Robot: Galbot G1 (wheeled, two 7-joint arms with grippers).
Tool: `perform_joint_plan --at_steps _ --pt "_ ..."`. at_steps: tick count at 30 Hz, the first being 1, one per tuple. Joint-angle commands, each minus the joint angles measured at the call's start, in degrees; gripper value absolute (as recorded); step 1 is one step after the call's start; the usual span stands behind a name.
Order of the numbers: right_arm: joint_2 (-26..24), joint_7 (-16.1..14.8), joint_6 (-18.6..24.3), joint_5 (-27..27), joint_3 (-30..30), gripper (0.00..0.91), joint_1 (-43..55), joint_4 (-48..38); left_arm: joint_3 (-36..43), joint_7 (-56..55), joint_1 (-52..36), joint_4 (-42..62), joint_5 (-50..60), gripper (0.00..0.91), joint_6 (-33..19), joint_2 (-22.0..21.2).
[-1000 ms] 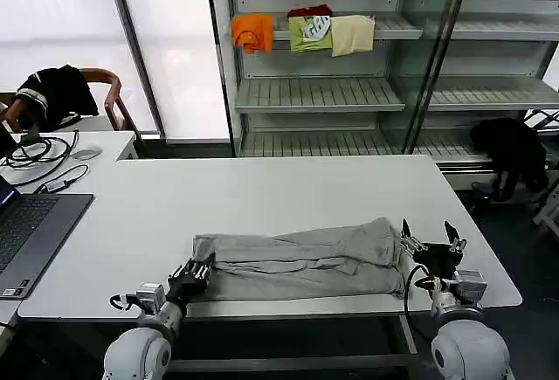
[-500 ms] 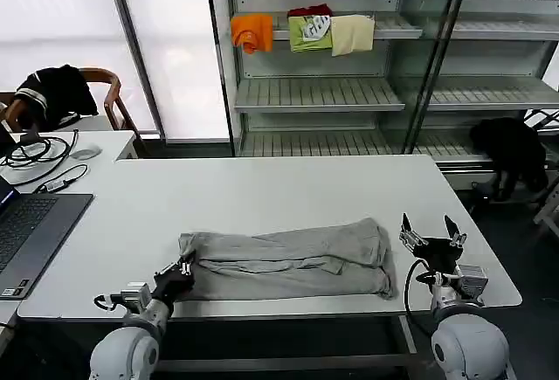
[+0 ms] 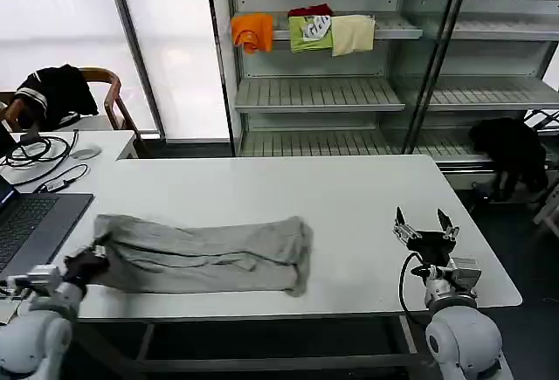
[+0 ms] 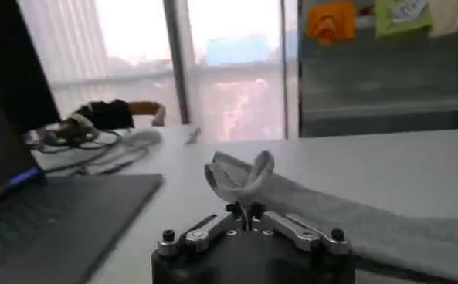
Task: Fold and organize the clothes.
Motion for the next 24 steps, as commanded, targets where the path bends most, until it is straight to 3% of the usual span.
perform_joint_plan --at_steps 1,7,13,19,24 --pt "0.0 0.1 0.0 0.2 -0.2 0.907 0.2 0.3 -9.2 0.5 -5.2 12.8 -2.2 0.01 -0.6 19.3" --pt "0.5 0.3 0.1 0.1 0.1 0.907 -0.4 0.7 -8.3 0.4 -6.5 11.1 -1.1 0.01 -0.2 19.3" --pt "0.8 0.4 0.1 -0.2 0.3 0.907 -1.6 1.5 -4.3 0.4 -3.9 1.7 2.0 0.01 0.3 12.5" --pt "0.9 0.4 0.4 -0.9 1.2 0.907 -4.5 3.2 7.4 -0.6 -0.7 -7.7 8.1 0.01 1.3 3.6" --pt "0.9 0.5 0.6 -1.0 2.1 0.907 -6.6 4.3 15.2 -1.5 -0.3 -10.2 9.4 0.0 3.2 -0.1"
